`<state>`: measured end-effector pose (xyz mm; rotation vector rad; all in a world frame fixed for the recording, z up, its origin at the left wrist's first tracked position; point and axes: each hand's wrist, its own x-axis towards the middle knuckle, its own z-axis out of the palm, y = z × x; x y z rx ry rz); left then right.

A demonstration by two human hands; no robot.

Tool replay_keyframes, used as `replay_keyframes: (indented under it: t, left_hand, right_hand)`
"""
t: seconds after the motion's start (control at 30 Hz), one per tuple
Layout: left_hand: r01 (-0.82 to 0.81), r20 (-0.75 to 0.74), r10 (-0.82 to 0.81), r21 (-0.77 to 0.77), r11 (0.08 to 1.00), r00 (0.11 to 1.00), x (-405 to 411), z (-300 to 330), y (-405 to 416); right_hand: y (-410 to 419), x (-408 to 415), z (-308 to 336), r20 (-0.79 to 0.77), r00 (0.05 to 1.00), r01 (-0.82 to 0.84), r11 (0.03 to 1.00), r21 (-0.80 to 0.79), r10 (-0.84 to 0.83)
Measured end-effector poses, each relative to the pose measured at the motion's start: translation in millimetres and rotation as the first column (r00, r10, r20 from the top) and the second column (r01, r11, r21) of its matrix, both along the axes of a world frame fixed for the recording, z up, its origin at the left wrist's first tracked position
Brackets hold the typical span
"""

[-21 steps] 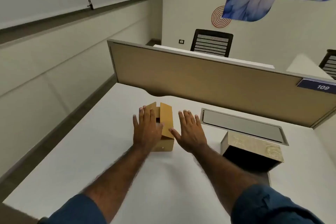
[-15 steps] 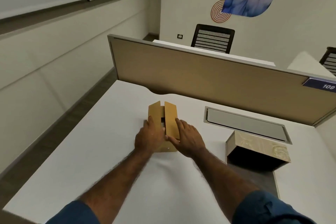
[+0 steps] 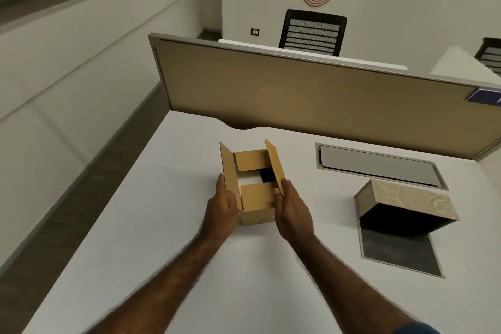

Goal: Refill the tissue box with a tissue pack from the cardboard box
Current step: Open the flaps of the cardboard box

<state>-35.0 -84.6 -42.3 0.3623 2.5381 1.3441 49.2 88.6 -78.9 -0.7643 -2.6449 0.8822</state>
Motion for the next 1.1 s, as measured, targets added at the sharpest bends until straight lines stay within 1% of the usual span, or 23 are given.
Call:
replay_keyframes:
  t: [0.1, 0.2, 0.27, 0.37, 0.5, 0.6, 0.67, 0.73, 0.77, 0.8, 0.83, 0.87, 0.9, 0.93, 0.97, 1.0, 1.03, 1.07, 1.1]
  left_hand:
    - [0.007, 0.134, -0.034, 0.198, 0.98, 0.99, 6.2, -3.7, -20.1]
    - [-0.049, 0.251, -0.038, 0.331, 0.942, 0.967, 18.8, -14.6, -39.2]
    - [-0.087, 0.318, -0.05, 0.402, 0.912, 0.947, 30.0, -22.4, -50.8]
    - [-0.151, 0.43, -0.093, 0.5, 0.853, 0.898, 49.0, -31.6, -64.6]
    - [-0.253, 0.586, -0.109, 0.499, 0.829, 0.803, 61.8, -48.2, -74.2]
    - [-0.304, 0.668, -0.093, 0.452, 0.839, 0.739, 60.9, -60.0, -73.4]
    - [-0.296, 0.695, -0.093, 0.419, 0.858, 0.713, 58.5, -65.9, -69.8]
    - [-0.278, 0.692, -0.073, 0.382, 0.881, 0.718, 55.5, -67.0, -67.4]
    - [-0.262, 0.662, -0.046, 0.359, 0.896, 0.748, 52.0, -65.6, -67.5]
    - [-0.242, 0.603, -0.007, 0.332, 0.912, 0.797, 46.0, -63.5, -69.2]
    - [-0.227, 0.527, 0.034, 0.306, 0.925, 0.849, 37.5, -59.5, -72.2]
    - [-0.227, 0.454, 0.077, 0.286, 0.931, 0.888, 26.6, -54.1, -75.7]
    - [-0.232, 0.388, 0.114, 0.272, 0.934, 0.914, 14.4, -47.3, -79.3]
    - [-0.224, 0.306, 0.14, 0.258, 0.94, 0.942, 1.6, -40.8, -82.5]
    - [-0.193, 0.189, 0.15, 0.24, 0.951, 0.971, -10.7, -33.6, -84.5]
    - [-0.138, 0.033, 0.134, 0.203, 0.97, 0.99, -21.7, -26.3, -84.5]
    - [-0.064, -0.128, 0.085, 0.154, 0.986, 0.988, -31.7, -19.8, -82.5]
    - [0.017, -0.25, 0.008, 0.1, 0.995, 0.968, -41.0, -13.7, -78.4]
    - [0.102, -0.313, -0.085, 0.038, 0.994, 0.946, -49.6, -8.3, -73.5]
  right_hand:
    - [-5.7, 3.3, 1.9, -0.138, 0.984, 0.092, 0.988, -0.128, -0.109]
    - [-6.5, 11.8, 1.0, -0.185, 0.953, 0.19, 0.951, -0.246, -0.238]
    - [-5.4, 19.5, -1.9, -0.193, 0.925, 0.245, 0.903, -0.353, -0.326]
    - [-2.3, 30.6, -5.5, -0.164, 0.872, 0.311, 0.78, -0.543, -0.461]
    - [4.8, 40.7, -9.8, -0.086, 0.824, 0.312, 0.577, -0.755, -0.559]
    - [10.3, 40.9, -16.4, 0.025, 0.814, 0.331, 0.429, -0.84, -0.58]
    - [12.3, 39.6, -20.5, 0.074, 0.808, 0.343, 0.364, -0.866, -0.585]
    - [13.7, 39.8, -22.6, 0.096, 0.799, 0.36, 0.343, -0.868, -0.594]
    - [14.0, 40.4, -22.3, 0.096, 0.792, 0.378, 0.361, -0.853, -0.603]
    - [14.0, 41.3, -20.8, 0.085, 0.782, 0.413, 0.412, -0.812, -0.618]
    - [14.1, 42.1, -17.8, 0.057, 0.768, 0.465, 0.493, -0.736, -0.639]
    - [13.3, 43.3, -13.0, 0.002, 0.752, 0.515, 0.585, -0.627, -0.659]
    - [11.9, 44.1, -6.1, -0.089, 0.741, 0.543, 0.672, -0.504, -0.666]
    - [10.2, 44.6, 1.9, -0.215, 0.741, 0.542, 0.756, -0.367, -0.636]
    - [8.7, 44.7, 9.7, -0.349, 0.753, 0.516, 0.83, -0.212, -0.557]
    - [7.6, 44.3, 16.1, -0.459, 0.776, 0.465, 0.884, -0.049, -0.433]
    - [6.4, 43.5, 21.2, -0.533, 0.8, 0.384, 0.918, 0.099, -0.277]
    - [3.8, 42.0, 26.2, -0.563, 0.819, 0.272, 0.938, 0.215, -0.109]
    - [-0.4, 40.1, 31.9, -0.544, 0.838, 0.131, 0.948, 0.29, 0.051]
